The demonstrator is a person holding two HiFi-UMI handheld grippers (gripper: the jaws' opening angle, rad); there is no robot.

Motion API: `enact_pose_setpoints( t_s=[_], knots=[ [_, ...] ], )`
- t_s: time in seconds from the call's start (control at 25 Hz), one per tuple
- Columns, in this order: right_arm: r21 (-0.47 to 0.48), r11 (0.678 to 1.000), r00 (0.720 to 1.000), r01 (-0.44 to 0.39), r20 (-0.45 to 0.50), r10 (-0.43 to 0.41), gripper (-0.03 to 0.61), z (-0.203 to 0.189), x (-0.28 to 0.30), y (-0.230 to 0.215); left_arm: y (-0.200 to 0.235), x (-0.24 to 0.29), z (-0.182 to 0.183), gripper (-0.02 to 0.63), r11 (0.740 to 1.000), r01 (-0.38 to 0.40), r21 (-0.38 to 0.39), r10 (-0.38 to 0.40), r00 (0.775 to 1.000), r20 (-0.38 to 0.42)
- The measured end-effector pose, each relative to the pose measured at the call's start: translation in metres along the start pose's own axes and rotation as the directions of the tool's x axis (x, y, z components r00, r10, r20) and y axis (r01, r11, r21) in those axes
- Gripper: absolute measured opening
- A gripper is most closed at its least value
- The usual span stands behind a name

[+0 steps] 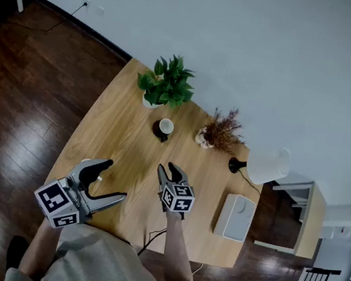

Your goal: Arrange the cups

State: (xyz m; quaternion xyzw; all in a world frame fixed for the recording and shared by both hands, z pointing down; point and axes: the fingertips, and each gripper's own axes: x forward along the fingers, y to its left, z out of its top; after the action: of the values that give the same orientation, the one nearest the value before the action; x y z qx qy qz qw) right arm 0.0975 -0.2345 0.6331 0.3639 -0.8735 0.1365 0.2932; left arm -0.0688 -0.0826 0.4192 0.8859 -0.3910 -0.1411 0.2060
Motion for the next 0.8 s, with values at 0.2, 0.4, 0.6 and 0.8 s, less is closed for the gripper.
enact_pose_setpoints(
  t_s=[0.2,0.4,0.6,0.8],
  knots=[
    [-0.011,0.999,0.997,0.034,-0.063,-0.035,0.175,-0.008,0.057,-0.027,0.005,-0.011,-0.005,0.351,1.000,-0.010,0.000,0.010,1.000,-0.024],
    [-0.051,0.996,0.983,0.069,-0.165,-0.077,0.175,-0.009,0.116,-0.061,0.008,-0.014,-0.005,0.351,1.000,-0.020,0.006,0.020,0.999,-0.028],
    [-0.089,0.992,0.947,0.093,-0.301,-0.116,0.172,-0.014,0.156,-0.075,0.012,-0.021,-0.002,0.351,0.999,-0.045,0.014,0.046,0.999,-0.024],
    [-0.099,0.990,0.901,0.099,-0.413,-0.131,0.071,-0.019,0.165,-0.078,0.011,-0.025,0.000,0.351,0.998,-0.062,0.016,0.062,0.998,-0.017]
  ],
)
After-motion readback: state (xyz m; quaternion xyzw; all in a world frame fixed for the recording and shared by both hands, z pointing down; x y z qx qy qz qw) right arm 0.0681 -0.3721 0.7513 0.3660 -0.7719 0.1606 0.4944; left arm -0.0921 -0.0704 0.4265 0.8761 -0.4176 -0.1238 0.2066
